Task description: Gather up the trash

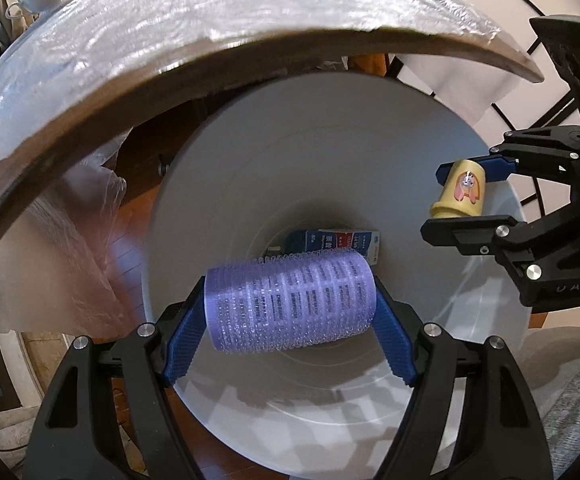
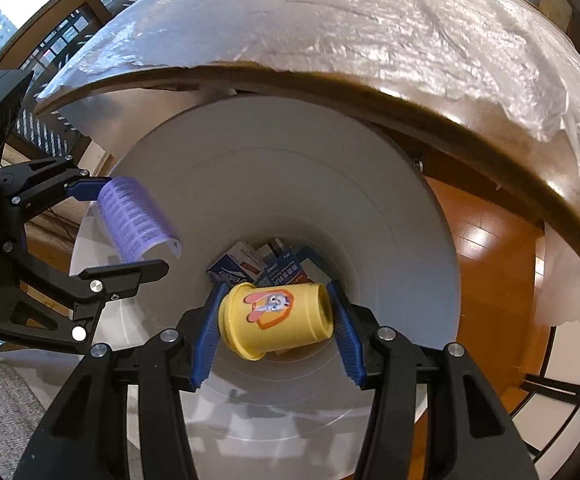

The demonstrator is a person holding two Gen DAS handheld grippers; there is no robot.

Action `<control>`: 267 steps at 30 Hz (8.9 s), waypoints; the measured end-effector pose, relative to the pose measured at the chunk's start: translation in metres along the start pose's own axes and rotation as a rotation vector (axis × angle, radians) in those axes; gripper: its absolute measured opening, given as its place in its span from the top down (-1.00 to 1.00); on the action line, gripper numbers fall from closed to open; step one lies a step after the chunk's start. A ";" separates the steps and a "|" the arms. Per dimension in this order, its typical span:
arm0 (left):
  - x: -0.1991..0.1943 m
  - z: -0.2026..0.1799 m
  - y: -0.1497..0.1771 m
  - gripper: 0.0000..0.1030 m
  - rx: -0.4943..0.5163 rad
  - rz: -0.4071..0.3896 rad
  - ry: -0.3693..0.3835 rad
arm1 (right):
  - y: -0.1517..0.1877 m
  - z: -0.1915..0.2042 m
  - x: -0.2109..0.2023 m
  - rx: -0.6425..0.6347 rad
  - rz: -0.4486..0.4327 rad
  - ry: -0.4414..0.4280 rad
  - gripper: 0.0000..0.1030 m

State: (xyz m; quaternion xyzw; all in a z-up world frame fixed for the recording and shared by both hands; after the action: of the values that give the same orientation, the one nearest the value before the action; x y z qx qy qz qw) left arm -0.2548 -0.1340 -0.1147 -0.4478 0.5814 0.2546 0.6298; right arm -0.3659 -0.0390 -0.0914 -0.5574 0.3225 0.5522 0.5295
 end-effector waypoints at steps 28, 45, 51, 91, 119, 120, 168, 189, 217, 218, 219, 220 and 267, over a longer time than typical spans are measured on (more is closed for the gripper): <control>-0.036 0.015 -0.009 -0.64 0.002 -0.074 0.000 | 0.004 -0.015 -0.061 0.059 -0.100 0.015 -0.63; -0.146 0.107 -0.194 -0.97 -0.166 -0.473 0.021 | -0.145 -0.044 -0.123 -0.156 -0.450 0.332 -0.92; -0.104 0.125 -0.262 -0.97 -0.138 -0.402 0.060 | -0.205 -0.063 -0.094 -0.172 -0.400 0.235 -0.92; -0.028 0.120 -0.315 0.24 0.031 -0.256 0.057 | -0.264 -0.074 -0.049 -0.201 -0.376 0.244 -0.58; -0.060 0.122 -0.262 0.24 -0.072 -0.298 -0.009 | -0.226 -0.076 -0.078 -0.040 -0.387 0.239 -0.58; -0.062 0.122 -0.259 0.24 -0.074 -0.300 -0.013 | -0.224 -0.076 -0.078 -0.035 -0.385 0.240 -0.58; -0.112 0.066 -0.089 0.24 -0.133 -0.273 -0.015 | -0.094 -0.033 -0.126 0.038 -0.348 0.176 -0.58; -0.110 0.018 -0.028 0.24 -0.012 -0.185 0.036 | -0.039 -0.005 -0.115 -0.016 -0.231 0.143 -0.58; -0.035 -0.002 -0.009 0.24 0.052 -0.029 -0.002 | -0.012 -0.015 -0.045 0.023 -0.055 0.177 -0.58; -0.033 -0.002 -0.009 0.24 0.054 -0.027 -0.005 | -0.013 -0.015 -0.041 0.023 -0.050 0.177 -0.58; -0.030 -0.002 -0.010 0.24 0.056 -0.022 -0.009 | -0.013 -0.015 -0.038 0.023 -0.047 0.179 -0.58; -0.027 -0.003 -0.010 0.24 0.061 -0.017 -0.015 | -0.012 -0.015 -0.035 0.022 -0.047 0.181 -0.58; -0.074 0.190 -0.175 -0.87 -0.427 -0.353 -0.261 | -0.204 -0.206 -0.087 0.237 -0.340 0.427 -0.92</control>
State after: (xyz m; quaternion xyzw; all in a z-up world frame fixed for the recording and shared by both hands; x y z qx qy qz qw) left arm -0.0260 -0.0374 -0.0112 -0.6275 0.3420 0.3131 0.6255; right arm -0.1325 -0.2061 0.0041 -0.6411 0.3910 0.2845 0.5959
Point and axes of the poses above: each gripper's, at about its wrist camera, not at the fingertips, and x roughly the way its jaws point, z to its left, y to its underside, the point moved 2 cm from there along x, roughly the way its jaws point, and after that the axes turned 3 degrees about z, right-handed, at the moved point
